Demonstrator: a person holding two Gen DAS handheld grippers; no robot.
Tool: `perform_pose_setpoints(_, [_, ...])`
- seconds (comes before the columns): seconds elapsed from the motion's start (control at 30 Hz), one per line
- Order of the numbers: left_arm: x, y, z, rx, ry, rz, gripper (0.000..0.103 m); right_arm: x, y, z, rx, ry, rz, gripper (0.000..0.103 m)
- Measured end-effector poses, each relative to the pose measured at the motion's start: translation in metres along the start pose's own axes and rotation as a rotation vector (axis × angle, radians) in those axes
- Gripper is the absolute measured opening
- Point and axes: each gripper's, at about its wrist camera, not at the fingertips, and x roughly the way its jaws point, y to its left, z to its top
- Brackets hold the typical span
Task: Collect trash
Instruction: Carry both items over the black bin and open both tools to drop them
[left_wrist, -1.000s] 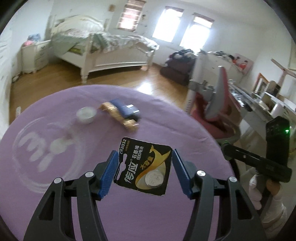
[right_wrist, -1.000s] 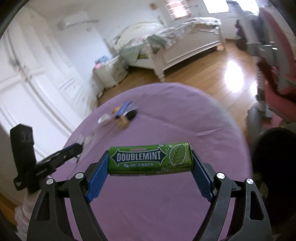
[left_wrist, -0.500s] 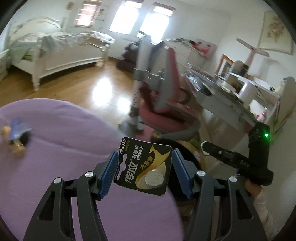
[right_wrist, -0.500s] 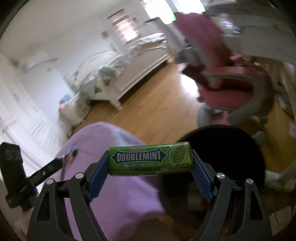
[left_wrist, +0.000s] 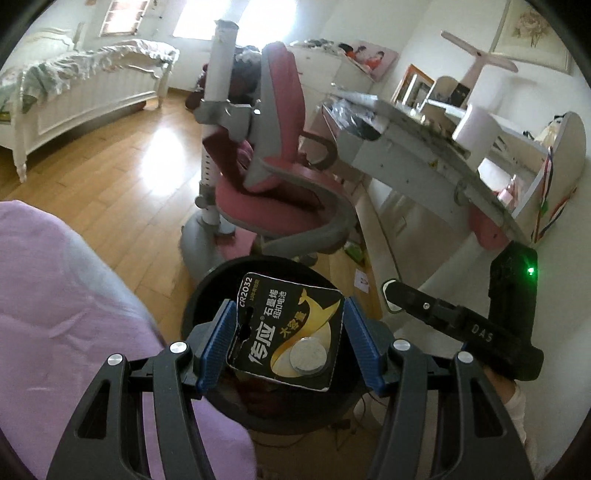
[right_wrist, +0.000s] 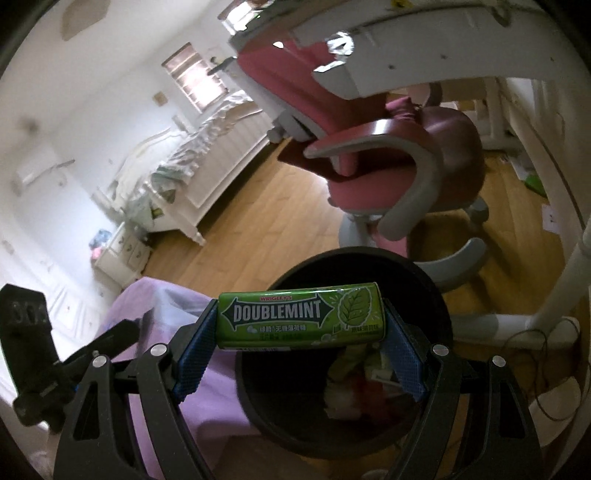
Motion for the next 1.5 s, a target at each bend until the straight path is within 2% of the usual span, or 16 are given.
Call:
perform_pose_setpoints(0.47, [0.044, -0.016, -0.005, 0.034, 0.083, 0.000, 0.059, 0.001, -0.018, -0.005, 0.057, 0.008, 0.004, 0.081])
perform_pose_setpoints(1.2, [0.066, -0.018, 0.000, 0.029, 0.116, 0.002, 0.060, 0.012, -0.031, -0.010, 0.110, 0.030, -0.014, 0.082])
perform_pose_setpoints(1.4, [0.067, -0.018, 0.001, 0.030, 0.121, 0.017, 0.067, 0.015, -0.034, -0.012, 0.142, 0.052, -0.035, 0.082])
perform_pose_setpoints(1.5, [0.061, -0.014, 0.001, 0.004, 0.098, 0.012, 0.079, 0.017, -0.035, -0.012, 0.162, 0.066, -0.045, 0.082])
